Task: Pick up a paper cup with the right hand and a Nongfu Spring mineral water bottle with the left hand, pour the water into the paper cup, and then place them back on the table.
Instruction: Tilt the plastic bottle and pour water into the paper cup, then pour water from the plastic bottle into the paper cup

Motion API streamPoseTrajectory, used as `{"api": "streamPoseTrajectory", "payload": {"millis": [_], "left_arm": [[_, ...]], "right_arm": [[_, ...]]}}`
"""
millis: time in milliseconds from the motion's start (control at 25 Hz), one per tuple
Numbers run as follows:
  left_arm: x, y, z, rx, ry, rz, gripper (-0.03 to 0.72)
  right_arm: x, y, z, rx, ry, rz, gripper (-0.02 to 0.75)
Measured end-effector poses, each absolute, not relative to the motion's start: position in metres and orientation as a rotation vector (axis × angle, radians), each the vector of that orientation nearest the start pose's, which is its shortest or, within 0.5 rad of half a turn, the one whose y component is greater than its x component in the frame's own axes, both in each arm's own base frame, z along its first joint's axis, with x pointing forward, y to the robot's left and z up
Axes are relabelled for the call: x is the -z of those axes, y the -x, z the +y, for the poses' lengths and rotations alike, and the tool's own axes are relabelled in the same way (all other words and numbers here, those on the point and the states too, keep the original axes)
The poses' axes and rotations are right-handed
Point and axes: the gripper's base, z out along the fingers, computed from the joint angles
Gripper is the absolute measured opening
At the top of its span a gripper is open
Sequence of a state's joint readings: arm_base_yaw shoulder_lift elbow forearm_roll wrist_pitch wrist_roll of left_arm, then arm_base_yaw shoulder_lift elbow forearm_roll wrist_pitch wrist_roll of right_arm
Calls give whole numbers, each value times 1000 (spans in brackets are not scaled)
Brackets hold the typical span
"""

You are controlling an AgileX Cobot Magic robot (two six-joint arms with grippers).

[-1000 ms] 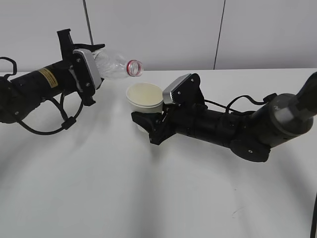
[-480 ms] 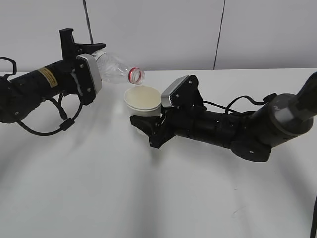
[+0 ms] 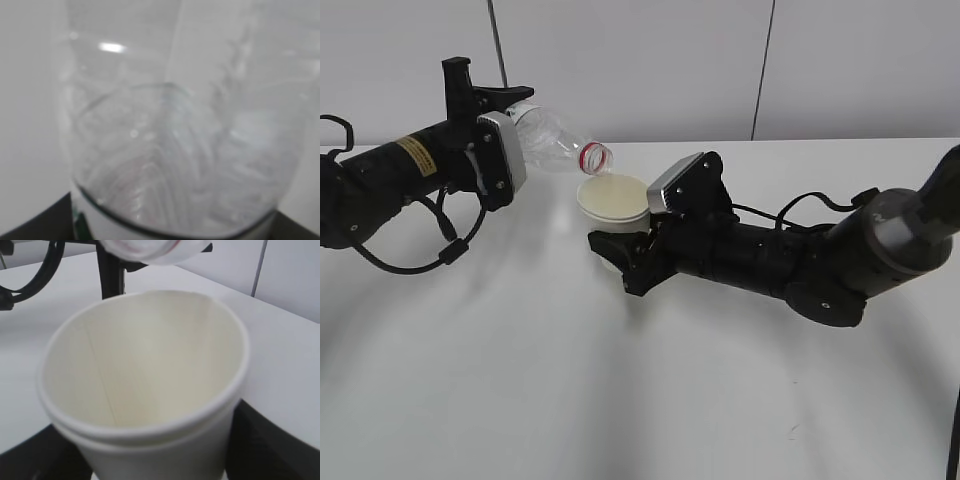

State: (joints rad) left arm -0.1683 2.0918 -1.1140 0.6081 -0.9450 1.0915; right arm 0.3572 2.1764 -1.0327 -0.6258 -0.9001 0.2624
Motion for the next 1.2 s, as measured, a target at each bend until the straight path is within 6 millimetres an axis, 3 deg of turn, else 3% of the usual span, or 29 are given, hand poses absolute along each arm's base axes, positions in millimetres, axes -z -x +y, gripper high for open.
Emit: {"api": "streamPoseTrajectory", "payload": {"millis": [1200], "left_arm": [[-166, -416, -114, -712, -1471, 722, 386]], "right_arm": [[-103, -372, 183, -566, 799, 1675, 494]]}}
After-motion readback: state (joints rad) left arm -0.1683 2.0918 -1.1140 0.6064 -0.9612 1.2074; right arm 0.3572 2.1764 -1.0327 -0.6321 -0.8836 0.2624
